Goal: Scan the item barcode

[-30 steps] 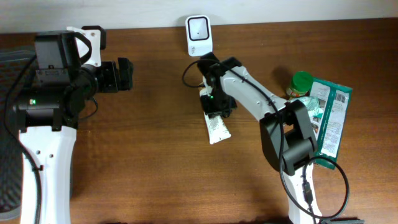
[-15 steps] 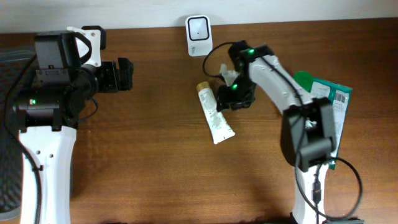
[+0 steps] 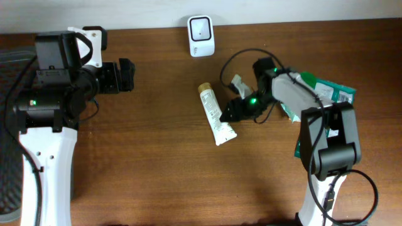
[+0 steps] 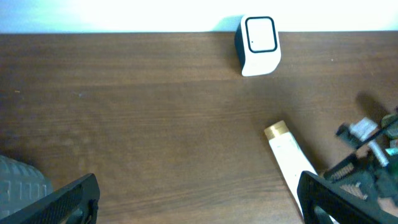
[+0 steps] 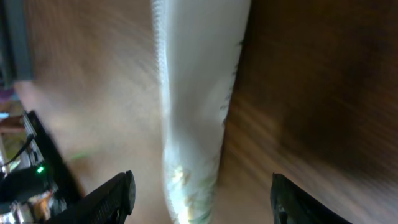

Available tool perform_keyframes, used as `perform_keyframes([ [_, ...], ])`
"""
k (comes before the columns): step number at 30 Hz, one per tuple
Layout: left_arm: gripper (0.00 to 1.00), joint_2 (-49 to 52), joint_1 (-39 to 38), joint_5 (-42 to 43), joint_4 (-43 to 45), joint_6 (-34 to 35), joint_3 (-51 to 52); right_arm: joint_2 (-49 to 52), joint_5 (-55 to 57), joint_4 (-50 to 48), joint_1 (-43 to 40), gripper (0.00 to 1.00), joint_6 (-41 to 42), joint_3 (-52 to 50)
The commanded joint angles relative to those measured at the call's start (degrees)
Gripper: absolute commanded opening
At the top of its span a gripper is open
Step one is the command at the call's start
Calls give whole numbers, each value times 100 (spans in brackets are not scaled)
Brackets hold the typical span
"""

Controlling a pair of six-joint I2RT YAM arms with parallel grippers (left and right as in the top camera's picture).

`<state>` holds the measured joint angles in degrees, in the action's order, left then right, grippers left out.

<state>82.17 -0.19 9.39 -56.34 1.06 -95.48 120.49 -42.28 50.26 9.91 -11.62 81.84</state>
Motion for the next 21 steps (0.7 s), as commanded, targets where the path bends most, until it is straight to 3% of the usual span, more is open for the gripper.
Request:
perform_keyframes([
  [1,99,-55,37,-22,0,-70,-79,-4,-708,-654,160,66,424,-472],
  [7,99,-55,37,-22,2,-70,-79,81,-695,-1447,503,63,1058,-702],
  [12,99,-55,37,-22,2,-70,-79,168,-505,-1615,566,37,1353,-702],
  [16,99,-55,37,-22,0,-70,-79,168,-529,-1672,459,26,1438,-702],
  [20,99,-55,37,-22,0,-70,-79,168,-531,-1764,433,27,1539,-699],
  [21,99,-55,37,-22,2,-70,-79,168,-527,-1818,431,35,1674,-699],
])
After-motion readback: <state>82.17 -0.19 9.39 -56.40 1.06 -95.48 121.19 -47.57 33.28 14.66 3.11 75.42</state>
